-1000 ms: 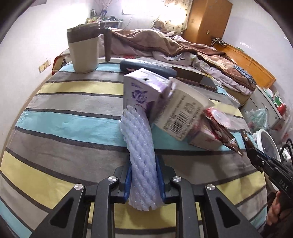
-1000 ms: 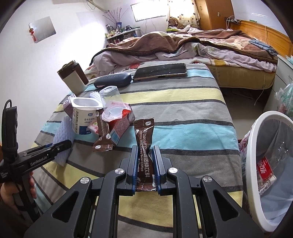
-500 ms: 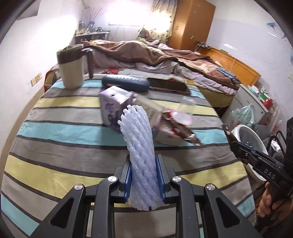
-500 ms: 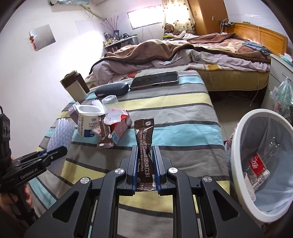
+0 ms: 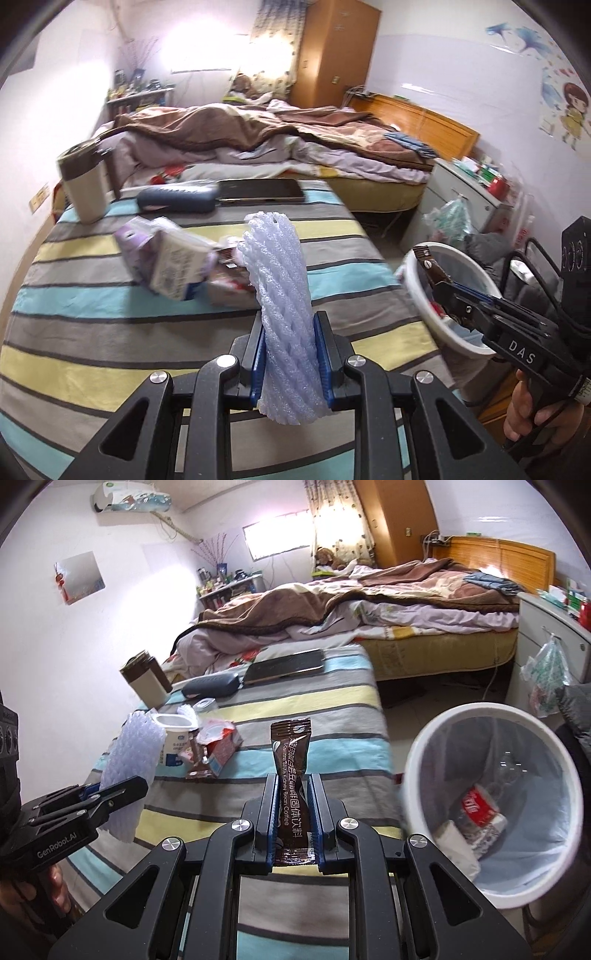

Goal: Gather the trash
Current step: 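Grasp the white foam net with the left gripper while the right gripper carries the wrapper toward the bin, then carry both items over the white bin and open both grippers to drop them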

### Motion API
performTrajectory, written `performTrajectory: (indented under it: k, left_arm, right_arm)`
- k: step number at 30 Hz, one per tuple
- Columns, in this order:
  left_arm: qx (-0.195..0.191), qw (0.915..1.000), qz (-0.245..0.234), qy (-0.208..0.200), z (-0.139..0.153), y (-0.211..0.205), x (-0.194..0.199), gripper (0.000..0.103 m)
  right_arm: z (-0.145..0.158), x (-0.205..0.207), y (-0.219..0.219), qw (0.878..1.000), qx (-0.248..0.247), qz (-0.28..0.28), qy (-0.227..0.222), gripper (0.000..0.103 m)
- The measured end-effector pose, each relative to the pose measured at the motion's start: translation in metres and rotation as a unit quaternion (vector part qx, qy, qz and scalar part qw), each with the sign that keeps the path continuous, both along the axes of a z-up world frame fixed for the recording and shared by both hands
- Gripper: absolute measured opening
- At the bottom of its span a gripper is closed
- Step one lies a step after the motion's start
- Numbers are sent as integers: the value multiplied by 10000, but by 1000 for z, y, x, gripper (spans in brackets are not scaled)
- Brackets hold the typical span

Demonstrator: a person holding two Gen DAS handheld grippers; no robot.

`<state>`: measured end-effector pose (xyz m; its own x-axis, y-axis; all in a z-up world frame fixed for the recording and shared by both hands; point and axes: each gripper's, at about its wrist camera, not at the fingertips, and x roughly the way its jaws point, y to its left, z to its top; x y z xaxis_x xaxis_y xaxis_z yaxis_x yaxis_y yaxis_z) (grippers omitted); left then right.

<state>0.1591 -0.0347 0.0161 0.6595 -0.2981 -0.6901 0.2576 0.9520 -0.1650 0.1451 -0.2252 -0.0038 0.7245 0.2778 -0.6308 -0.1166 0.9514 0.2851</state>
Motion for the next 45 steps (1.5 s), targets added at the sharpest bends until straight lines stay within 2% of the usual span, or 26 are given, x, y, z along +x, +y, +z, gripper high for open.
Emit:
performTrajectory:
  k: [15, 25, 35, 40, 44, 45]
  left_arm:
    - [-46, 9948, -1013, -118, 12, -111, 4, 24]
    - [5, 9863, -1649, 61, -3, -181, 10, 25]
    - [93, 9804, -1933, 383, -30, -230, 33, 25]
    - [55, 9792, -1952, 553, -42, -238, 42, 25]
    - [79, 9798, -1913, 579, -46, -239, 44, 37]
    - [75, 9796, -1923, 574, -46, -239, 44, 37]
  right_arm:
    - [4, -25, -69, 9968, 1, -788, -92, 18]
    - [-7, -29, -115, 9909, -28, -1341, 72, 18]
    - [-27, -16, -145, 9856, -202, -1616, 450, 18]
    - [-36, -14, -148, 9830, -455, -1685, 578, 18]
    - [-41, -12, -154, 9819, -441, -1704, 703, 18]
    - [-42, -11, -155, 9815, -459, -1715, 721, 19]
